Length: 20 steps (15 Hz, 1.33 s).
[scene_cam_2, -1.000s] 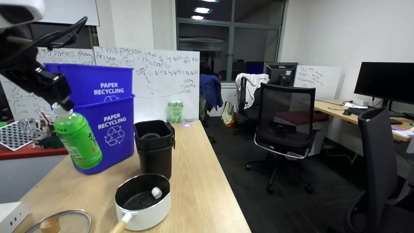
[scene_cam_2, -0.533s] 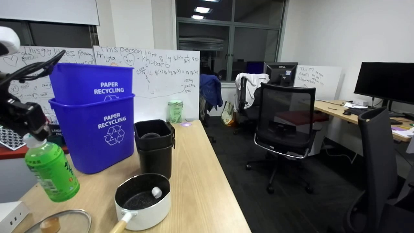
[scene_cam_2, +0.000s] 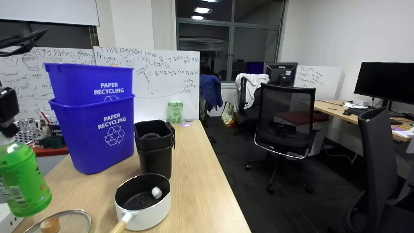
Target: Take the green bottle out of the black bin and place it on the table
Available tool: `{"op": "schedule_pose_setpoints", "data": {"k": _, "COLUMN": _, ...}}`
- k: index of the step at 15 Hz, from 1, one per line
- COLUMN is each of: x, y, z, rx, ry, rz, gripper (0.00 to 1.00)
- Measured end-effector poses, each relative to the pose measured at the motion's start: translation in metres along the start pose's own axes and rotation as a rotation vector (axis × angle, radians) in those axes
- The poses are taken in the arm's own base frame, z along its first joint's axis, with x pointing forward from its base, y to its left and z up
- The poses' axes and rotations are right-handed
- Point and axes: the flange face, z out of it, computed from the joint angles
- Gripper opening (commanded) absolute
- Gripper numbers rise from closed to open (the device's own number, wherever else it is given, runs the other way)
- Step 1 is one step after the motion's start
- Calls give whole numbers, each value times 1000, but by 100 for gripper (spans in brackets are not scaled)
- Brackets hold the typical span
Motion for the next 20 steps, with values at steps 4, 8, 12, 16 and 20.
{"op": "schedule_pose_setpoints", "data": {"k": 4, "x": -29, "y": 7, "z": -22, "rx": 8, "ry": -108, "rz": 16, "gripper": 8}}
{"op": "schedule_pose_setpoints", "data": {"k": 8, "x": -65, "y": -1, "z": -18, "rx": -1, "ry": -153, "rz": 31, "gripper": 8}}
{"op": "schedule_pose_setpoints", "data": {"k": 12, "x": -82, "y": -21, "z": -12, "rx": -11, "ry": -164, "rz": 35, "gripper": 8}}
{"op": "schedule_pose_setpoints", "data": {"k": 16, "x": -69, "y": -35, "z": -17, "rx": -35, "ry": -119, "rz": 11, "gripper": 8}}
{"op": "schedule_pose_setpoints", "data": {"k": 20, "x": -62, "y": -56, "z": -11, "rx": -28, "ry": -120, "rz": -35, "gripper": 8}}
